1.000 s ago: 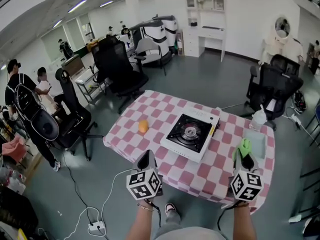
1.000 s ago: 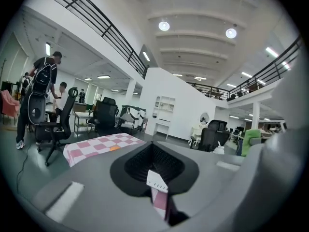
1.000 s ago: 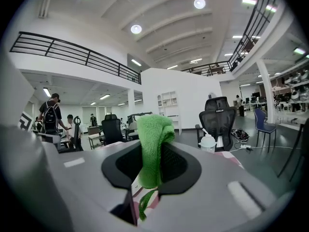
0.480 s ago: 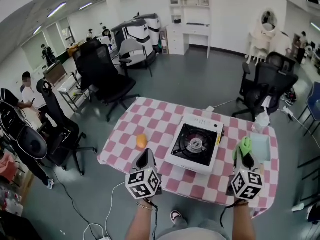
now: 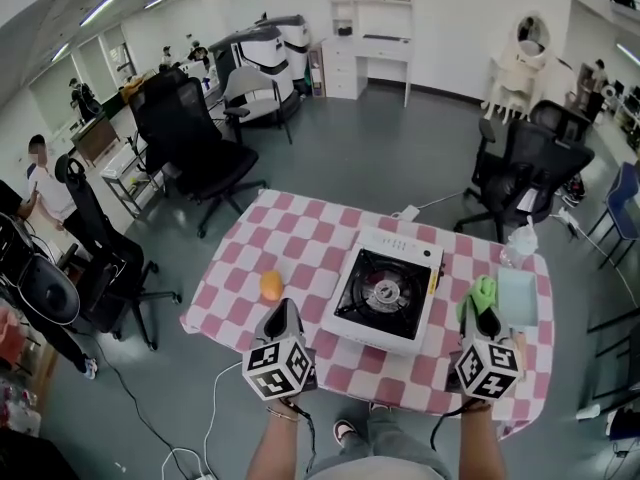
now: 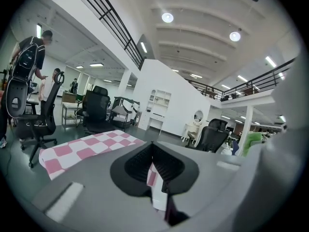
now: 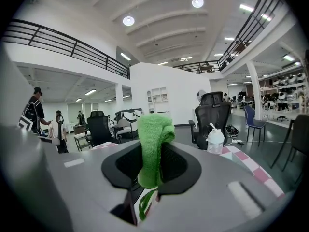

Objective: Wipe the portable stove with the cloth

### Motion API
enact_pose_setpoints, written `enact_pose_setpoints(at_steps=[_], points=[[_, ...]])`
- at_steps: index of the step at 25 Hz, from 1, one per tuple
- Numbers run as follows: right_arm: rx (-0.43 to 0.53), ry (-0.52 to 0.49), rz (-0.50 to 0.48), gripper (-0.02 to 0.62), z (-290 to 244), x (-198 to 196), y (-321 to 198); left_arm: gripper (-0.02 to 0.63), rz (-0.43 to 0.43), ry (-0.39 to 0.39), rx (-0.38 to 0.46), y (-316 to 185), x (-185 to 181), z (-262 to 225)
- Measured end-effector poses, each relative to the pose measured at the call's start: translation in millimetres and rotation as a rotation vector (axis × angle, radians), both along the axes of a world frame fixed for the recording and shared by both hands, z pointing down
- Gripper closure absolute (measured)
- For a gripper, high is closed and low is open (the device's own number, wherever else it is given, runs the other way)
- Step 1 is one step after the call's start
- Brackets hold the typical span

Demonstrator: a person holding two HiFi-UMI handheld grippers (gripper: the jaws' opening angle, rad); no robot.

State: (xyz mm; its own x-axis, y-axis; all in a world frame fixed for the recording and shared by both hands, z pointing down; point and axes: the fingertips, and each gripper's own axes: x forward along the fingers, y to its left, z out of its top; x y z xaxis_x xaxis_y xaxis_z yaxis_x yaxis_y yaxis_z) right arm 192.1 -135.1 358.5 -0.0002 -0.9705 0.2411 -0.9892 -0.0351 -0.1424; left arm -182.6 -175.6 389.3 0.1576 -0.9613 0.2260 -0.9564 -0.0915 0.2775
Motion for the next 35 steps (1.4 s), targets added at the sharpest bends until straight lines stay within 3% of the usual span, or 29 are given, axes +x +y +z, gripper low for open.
enact_pose_setpoints(at_steps=[11,18,25,35], points=[[-0.051,-0.005,-0.042,0.506,16.6,11.0,-35.3,0.606,-0.022,-0.028,-0.025,-22.0,7.4,9.5],[-0.093,0.043,-0.079,0.506,34.2,23.9,-60.0,0.606,-0.062,-0.031,-0.076,-31.8,3.6,38.2],[-0.136,0.152,-0.153,0.506,51.9,38.3,-92.1,0.606,-0.091,-0.042,-0.132,-37.5,-1.7,66.7],[-0.259,0.391,-0.287,0.506,85.3,55.8,-131.5,0.606,-0.174,-0.044,-0.166,-45.7,-20.2,88.6]])
